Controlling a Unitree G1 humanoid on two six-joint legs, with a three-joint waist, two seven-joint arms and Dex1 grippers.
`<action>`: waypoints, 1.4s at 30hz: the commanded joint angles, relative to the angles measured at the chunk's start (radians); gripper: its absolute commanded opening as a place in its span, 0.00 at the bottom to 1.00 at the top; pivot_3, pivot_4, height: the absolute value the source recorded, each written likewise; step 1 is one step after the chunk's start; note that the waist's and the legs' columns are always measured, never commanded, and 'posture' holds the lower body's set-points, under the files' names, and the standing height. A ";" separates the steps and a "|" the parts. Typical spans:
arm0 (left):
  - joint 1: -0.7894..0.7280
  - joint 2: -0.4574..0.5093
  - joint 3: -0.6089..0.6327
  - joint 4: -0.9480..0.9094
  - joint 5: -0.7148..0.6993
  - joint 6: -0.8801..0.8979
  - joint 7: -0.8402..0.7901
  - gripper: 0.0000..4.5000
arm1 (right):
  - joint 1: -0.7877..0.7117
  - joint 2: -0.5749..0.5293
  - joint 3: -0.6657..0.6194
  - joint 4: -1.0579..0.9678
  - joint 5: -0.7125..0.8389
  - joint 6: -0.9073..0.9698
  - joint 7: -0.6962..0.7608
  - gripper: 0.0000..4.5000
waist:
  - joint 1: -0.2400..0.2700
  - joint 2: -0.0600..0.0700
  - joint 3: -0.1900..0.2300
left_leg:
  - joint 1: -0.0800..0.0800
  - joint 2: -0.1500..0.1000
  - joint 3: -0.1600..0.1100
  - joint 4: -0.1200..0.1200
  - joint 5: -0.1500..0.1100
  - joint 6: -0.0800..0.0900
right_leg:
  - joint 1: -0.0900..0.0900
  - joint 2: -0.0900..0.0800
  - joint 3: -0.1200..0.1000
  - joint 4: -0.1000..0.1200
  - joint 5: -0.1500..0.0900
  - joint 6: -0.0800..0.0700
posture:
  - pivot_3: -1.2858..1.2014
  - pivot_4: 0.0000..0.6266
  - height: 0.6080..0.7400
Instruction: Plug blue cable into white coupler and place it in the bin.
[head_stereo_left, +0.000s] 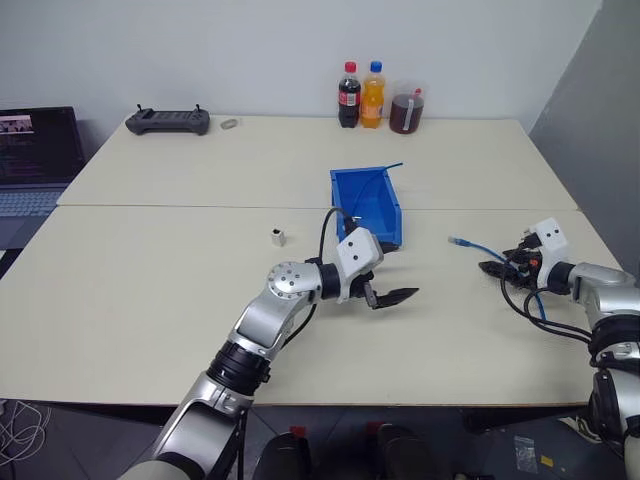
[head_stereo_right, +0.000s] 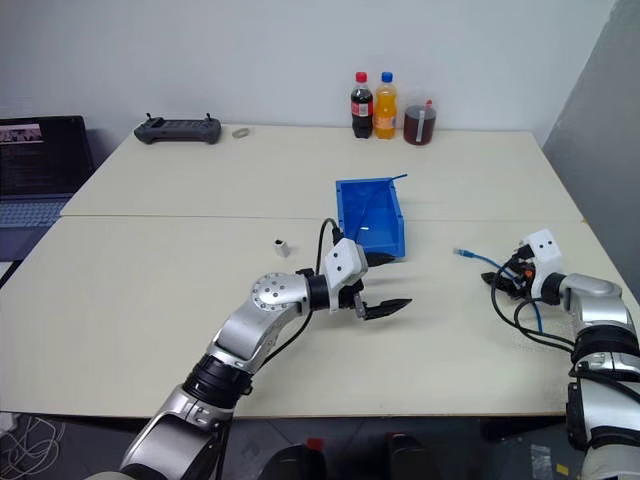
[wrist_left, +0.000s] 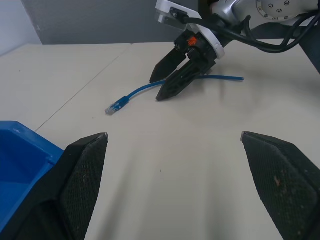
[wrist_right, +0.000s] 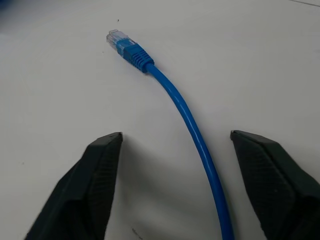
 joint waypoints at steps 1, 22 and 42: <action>-0.008 -0.003 0.020 -0.037 -0.007 -0.011 0.000 1.00 | -0.010 0.004 0.019 0.070 -0.023 -0.017 0.023 0.56 | 0.000 0.000 0.000 | 0.000 0.000 0.000 0.000 0.000 0.000 | 0.000 0.000 0.000 0.000 0.000 0.000 | 0.52 0.24 1.00; 0.068 0.043 0.051 -0.145 -0.010 0.032 0.020 1.00 | 0.050 -0.026 0.082 -0.128 -0.059 -0.080 0.117 0.00 | -0.002 0.000 0.000 | 0.001 0.001 0.000 0.000 0.001 -0.003 | 0.001 0.000 0.000 0.001 0.000 0.000 | 0.52 0.24 1.00; 1.103 -0.041 0.293 -0.749 0.058 0.043 0.535 1.00 | 0.063 0.383 0.470 -0.679 -0.073 0.189 0.067 0.00 | 0.016 -0.003 -0.001 | -0.004 -0.004 -0.004 0.002 -0.003 0.005 | -0.001 -0.007 -0.005 -0.001 0.001 0.001 | 0.52 0.24 1.00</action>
